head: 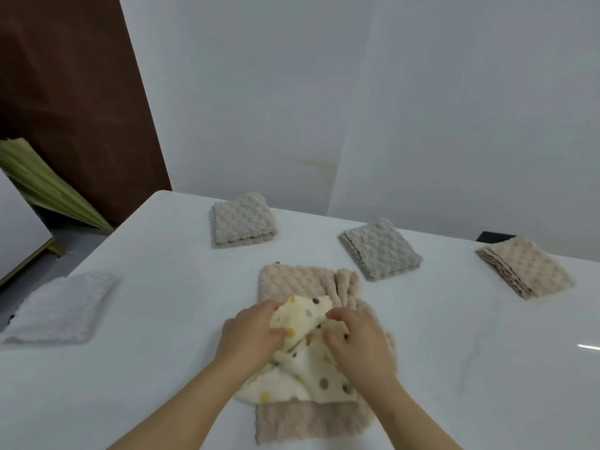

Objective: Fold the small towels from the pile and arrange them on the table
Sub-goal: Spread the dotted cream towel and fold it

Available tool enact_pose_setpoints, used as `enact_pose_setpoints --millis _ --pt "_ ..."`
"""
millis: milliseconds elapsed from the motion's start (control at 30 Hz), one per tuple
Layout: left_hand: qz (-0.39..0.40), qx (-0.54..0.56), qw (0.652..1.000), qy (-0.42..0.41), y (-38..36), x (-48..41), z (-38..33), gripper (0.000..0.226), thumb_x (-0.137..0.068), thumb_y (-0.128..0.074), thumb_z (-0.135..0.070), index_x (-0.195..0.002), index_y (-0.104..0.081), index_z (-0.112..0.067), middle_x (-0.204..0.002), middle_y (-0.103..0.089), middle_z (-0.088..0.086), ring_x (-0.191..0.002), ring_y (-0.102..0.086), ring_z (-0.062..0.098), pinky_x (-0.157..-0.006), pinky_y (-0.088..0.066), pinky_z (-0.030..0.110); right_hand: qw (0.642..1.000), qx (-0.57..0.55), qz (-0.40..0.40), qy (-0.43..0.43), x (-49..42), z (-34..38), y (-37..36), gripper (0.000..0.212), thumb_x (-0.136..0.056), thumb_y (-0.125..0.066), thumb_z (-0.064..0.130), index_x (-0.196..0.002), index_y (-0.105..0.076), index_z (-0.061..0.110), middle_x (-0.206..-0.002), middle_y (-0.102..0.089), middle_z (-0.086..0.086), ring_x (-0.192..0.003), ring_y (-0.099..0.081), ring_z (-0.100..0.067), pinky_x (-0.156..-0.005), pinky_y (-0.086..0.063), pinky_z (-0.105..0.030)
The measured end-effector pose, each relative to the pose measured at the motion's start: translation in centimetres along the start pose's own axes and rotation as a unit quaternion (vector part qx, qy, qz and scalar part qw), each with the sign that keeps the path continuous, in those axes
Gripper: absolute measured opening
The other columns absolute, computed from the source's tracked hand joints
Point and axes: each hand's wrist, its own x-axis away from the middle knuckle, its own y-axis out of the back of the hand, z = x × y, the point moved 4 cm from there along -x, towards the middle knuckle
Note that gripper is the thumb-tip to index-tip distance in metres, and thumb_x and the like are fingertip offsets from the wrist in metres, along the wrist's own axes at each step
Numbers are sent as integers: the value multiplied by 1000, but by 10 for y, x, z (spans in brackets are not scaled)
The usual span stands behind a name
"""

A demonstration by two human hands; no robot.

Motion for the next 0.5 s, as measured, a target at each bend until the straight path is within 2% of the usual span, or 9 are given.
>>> enact_pose_setpoints --millis 100,200,233,300,367,433,500 --pt "-73 64 995 1 -6 22 -9 24 -93 -47 -26 -113 -57 -17 -105 -62 1 -94 -58 18 -79 -45 32 999 20 43 25 27 -11 -13 45 -82 -53 47 -124 -52 32 -129 -51 15 -126 -39 -12 -104 -30 -28" --pt "-111 89 990 -22 -14 42 -16 20 -93 -46 -23 -105 -59 -14 -94 -58 -2 -84 -53 16 -71 -42 29 998 34 54 27 45 -25 -28 44 -85 -54 40 -127 -48 32 -132 -49 14 -128 -35 -14 -106 -28 -30" --pt "-121 94 988 -30 -19 48 -17 19 -94 -46 -23 -105 -59 -14 -92 -56 -2 -83 -52 15 -68 -39 28 998 31 42 31 51 -31 -32 41 -86 -54 36 -126 -48 31 -127 -52 11 -123 -39 -16 -104 -31 -31" --pt "-136 118 983 -40 -29 60 -19 18 -93 -47 -23 -104 -59 -15 -92 -58 -2 -83 -52 14 -66 -38 27 998 2 -8 55 60 -44 -37 34 -87 -54 29 -120 -54 27 -103 -58 11 -106 -49 -17 -95 -38 -32" --pt "-153 142 977 -46 -38 70 -18 17 -93 -48 -23 -103 -60 -16 -96 -61 -1 -85 -54 14 -67 -40 25 993 -30 -70 92 64 -53 -38 26 -84 -58 16 -109 -63 21 -78 -51 17 -86 -51 -16 -82 -40 -29" --pt "-174 152 971 -55 -48 81 -17 17 -93 -49 -23 -104 -60 -15 -99 -63 1 -89 -56 17 -72 -41 29 982 -51 -127 131 70 -59 -38 20 -79 -59 9 -94 -69 17 -69 -49 19 -74 -51 -15 -72 -38 -28" --pt "-201 171 962 -67 -54 94 -16 18 -92 -51 -22 -105 -60 -13 -99 -63 1 -92 -56 18 -70 -38 27 971 -61 -168 160 79 -63 -38 14 -77 -57 12 -82 -69 17 -70 -59 11 -72 -53 -16 -70 -38 -30"
